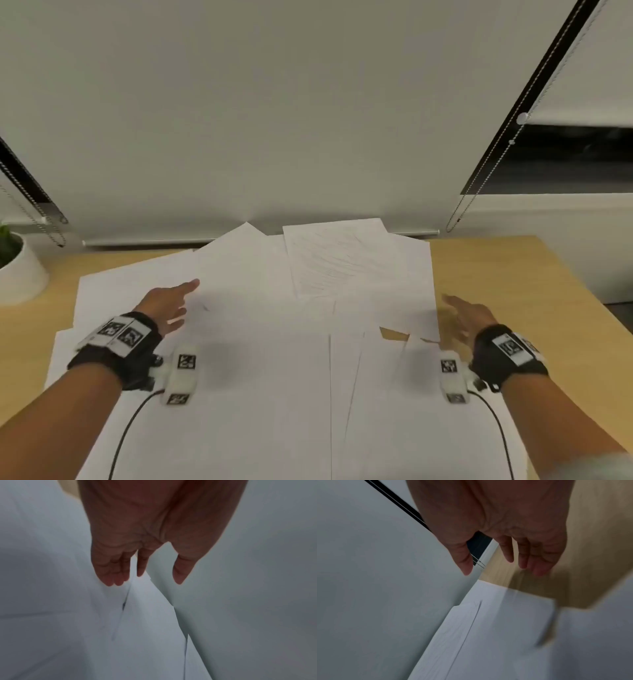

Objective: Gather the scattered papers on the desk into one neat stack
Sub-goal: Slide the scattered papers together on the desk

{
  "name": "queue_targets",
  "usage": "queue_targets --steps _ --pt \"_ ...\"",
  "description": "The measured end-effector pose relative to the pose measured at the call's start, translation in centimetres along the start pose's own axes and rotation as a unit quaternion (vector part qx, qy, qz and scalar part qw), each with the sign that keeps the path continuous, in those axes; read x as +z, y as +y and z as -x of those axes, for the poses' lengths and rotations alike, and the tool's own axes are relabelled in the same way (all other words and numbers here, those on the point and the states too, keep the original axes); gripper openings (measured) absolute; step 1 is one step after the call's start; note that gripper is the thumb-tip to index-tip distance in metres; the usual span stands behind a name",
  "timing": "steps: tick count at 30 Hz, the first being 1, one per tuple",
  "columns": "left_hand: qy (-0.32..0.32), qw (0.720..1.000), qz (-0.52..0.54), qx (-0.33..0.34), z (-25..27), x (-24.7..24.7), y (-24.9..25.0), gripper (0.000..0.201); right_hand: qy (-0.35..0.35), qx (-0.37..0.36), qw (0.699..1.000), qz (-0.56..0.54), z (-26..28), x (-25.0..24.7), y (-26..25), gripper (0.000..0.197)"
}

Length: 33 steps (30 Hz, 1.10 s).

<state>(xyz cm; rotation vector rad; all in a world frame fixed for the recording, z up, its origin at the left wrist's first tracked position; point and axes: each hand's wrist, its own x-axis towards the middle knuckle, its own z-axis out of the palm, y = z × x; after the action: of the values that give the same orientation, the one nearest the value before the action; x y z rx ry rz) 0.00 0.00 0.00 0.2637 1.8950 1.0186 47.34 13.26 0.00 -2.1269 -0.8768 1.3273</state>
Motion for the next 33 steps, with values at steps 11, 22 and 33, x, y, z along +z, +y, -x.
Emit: queue_targets --steps 11,22,33 --pt "0.035 0.996 -0.084 0.014 -5.0 7.0 5.1 0.076 -0.026 -0.039 0.979 0.199 -8.0 9.4 -7.9 0.110" --pt "0.017 0.994 -0.099 0.051 -6.7 10.2 4.8 0.077 0.127 -0.066 0.936 0.322 -5.9 11.7 -5.9 0.097" --pt "-0.015 0.895 -0.425 0.136 -4.1 11.1 3.7 0.063 0.100 -0.058 0.952 0.283 -2.8 14.1 -4.6 0.096"
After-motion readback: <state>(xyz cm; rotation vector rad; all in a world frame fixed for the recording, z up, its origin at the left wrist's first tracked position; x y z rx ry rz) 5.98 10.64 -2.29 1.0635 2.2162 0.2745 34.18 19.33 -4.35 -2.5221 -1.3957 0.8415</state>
